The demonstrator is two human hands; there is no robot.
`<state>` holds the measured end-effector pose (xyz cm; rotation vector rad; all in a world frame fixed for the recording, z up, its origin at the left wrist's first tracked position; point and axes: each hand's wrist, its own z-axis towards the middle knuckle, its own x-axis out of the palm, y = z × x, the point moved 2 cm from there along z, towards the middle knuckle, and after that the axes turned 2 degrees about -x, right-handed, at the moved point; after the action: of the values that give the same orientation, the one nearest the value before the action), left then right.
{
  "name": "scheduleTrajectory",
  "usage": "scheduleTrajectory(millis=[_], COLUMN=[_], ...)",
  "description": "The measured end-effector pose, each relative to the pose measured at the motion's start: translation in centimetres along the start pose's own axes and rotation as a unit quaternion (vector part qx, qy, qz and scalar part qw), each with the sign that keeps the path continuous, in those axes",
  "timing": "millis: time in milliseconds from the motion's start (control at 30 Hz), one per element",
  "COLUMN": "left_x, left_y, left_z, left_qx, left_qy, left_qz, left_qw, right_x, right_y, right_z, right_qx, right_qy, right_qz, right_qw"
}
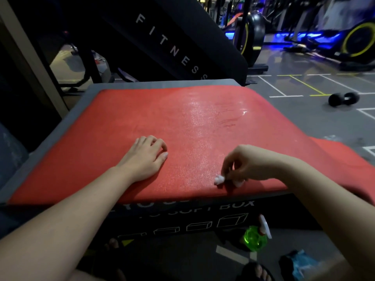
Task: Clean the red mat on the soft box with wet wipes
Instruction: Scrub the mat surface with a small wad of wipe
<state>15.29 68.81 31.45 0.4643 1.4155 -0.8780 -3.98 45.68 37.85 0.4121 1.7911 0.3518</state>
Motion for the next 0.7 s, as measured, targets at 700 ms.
scheduleTrajectory(millis=[700], left_x=[1.1], left_y=[-0.5], left_z=[6.1], left_qx=[-0.064], left_qy=[-0.095], left_qz=[-0.003], left_qw=[0.993], right_x=[-3.2], right_y=[-3.9], right_z=[7.1], right_qx=[-0.001], right_qy=[-0.042], right_qz=[-0.004], right_qw=[0.999])
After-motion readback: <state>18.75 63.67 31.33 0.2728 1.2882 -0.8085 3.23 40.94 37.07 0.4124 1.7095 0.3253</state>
